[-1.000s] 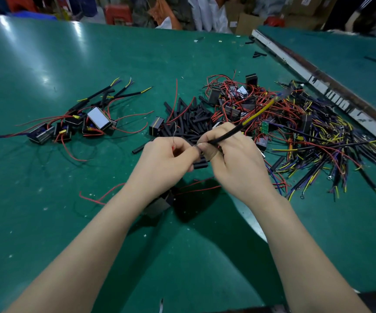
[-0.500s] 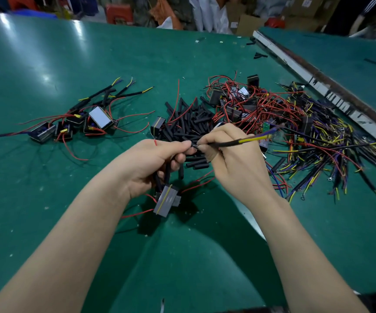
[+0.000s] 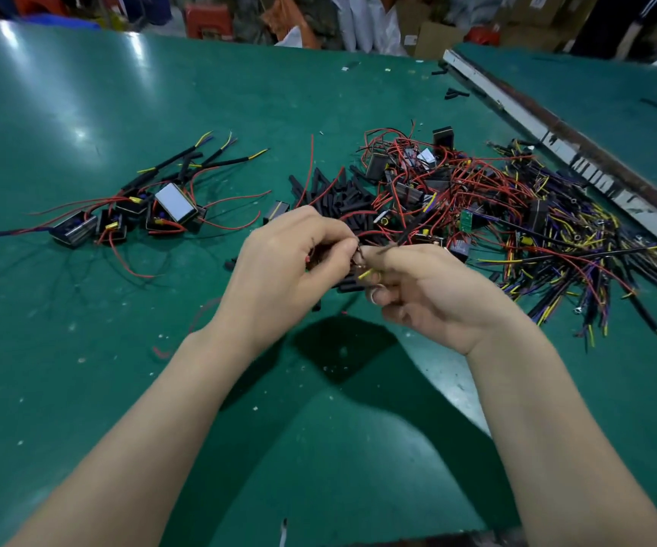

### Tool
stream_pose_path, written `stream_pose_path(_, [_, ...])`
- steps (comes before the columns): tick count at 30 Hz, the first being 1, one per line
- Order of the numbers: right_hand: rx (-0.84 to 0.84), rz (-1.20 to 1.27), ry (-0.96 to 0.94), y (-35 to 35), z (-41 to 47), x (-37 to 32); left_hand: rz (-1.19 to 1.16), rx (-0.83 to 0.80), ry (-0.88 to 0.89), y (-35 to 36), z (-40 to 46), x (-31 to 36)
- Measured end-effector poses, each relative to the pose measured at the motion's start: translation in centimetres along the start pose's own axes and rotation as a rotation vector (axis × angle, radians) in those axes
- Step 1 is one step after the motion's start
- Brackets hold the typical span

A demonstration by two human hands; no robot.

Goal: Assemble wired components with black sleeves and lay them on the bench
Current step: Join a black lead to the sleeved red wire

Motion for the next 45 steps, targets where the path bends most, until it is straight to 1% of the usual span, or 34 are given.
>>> stream_pose_path(2, [-0.027, 0.078, -0.006, 0.1, 0.0, -0.1, -0.16, -0.034, -0.182, 0.2, 0.0, -0.7])
stream_pose_path(4, [-0.001, 0.097, -0.07, 0.2, 0.1, -0.5, -0.324, -0.112, -0.386, 0.8, -0.1, -1.6])
stream_pose_path(5, [0.006, 0.127, -0.097, 0.2, 0.1, -0.7, -0.401, -0.141, -0.457, 1.0, -0.2, -1.9])
stream_pose_path(6, [0.004, 0.171, -0.122, 0.2, 0.1, -0.8, -0.463, -0.157, -0.508, 1.2, -0.2, -2.1])
stream_pose_path(8, [-0.011, 0.232, -0.168, 0.2, 0.0, -1.2, -0.544, -0.167, -0.555, 1.3, -0.2, -2.3])
stream_pose_path(11, [-0.028, 0.273, -0.188, 0.1, 0.0, -1.3, -0.586, -0.152, -0.51, 1.5, -0.1, -2.1])
stream_pose_path(15, [-0.014, 0.325, -0.172, 0.0, 0.2, -0.9, -0.518, -0.149, -0.405, 1.4, -0.1, -1.8])
stream_pose_path(18, [-0.006, 0.305, -0.196, 0.0, 0.2, -0.9, -0.459, -0.149, -0.343, 1.3, -0.1, -1.4])
stream_pose_path(21, [-0.008, 0.242, -0.249, 0.2, 0.0, -1.0, -0.411, -0.08, -0.303, 0.9, 0.0, -1.5])
stream_pose_path(24, [0.014, 0.1, -0.345, 0.2, -0.2, -1.4, -0.425, -0.04, -0.294, 0.6, 0.1, -1.4])
stream_pose_path(27, [-0.055, -0.051, -0.498, 0.6, -0.6, -2.2, -0.52, -0.023, -0.38, 0.4, 0.2, -1.7])
stream_pose_path(29, [-0.077, -0.222, -0.594, 0.9, -1.0, -2.5, -0.578, -0.03, -0.452, 0.6, 0.1, -1.9])
stream_pose_path(33, [0.031, -0.407, -0.696, 0.6, -1.0, -2.4, -0.67, -0.066, -0.549, 1.4, -0.2, -2.0])
stream_pose_path(36, [0.105, -0.589, -0.84, 0.9, -1.2, -2.3, -0.768, -0.114, -0.618, 1.8, -0.3, -2.6])
stream_pose_path(37, [0.109, -0.624, -0.864, 1.0, -1.2, -2.2, -0.743, -0.139, -0.611, 1.9, -0.3, -2.7])
stream_pose_path(39, [0.147, -0.674, -0.872, 0.9, -0.9, -2.0, -0.63, -0.155, -0.533, 1.9, -0.1, -2.4])
stream_pose_path(41, [0.227, -0.647, -0.846, 0.4, -0.5, -2.0, -0.536, -0.116, -0.462, 1.7, -0.1, -2.3])
stream_pose_path(42, [0.242, -0.557, -0.796, 0.0, -0.2, -1.9, -0.506, -0.088, -0.433, 1.6, -0.1, -2.3])
stream_pose_path(43, [0.238, -0.439, -0.729, -0.2, 0.1, -1.8, -0.502, -0.062, -0.412, 1.4, -0.1, -2.4])
stream_pose_path(45, [0.237, -0.279, -0.628, -0.5, 0.7, -1.4, -0.586, 0.001, -0.406, 1.0, -0.1, -2.5])
Point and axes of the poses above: each hand's wrist, its own z-axis towards the middle knuckle, its own y-axis out of the palm, x = y × z, the point moved 5 cm from there along z, towards the middle knuckle, and after that the axes turned 10 degrees about z, right-handed, at the moved point
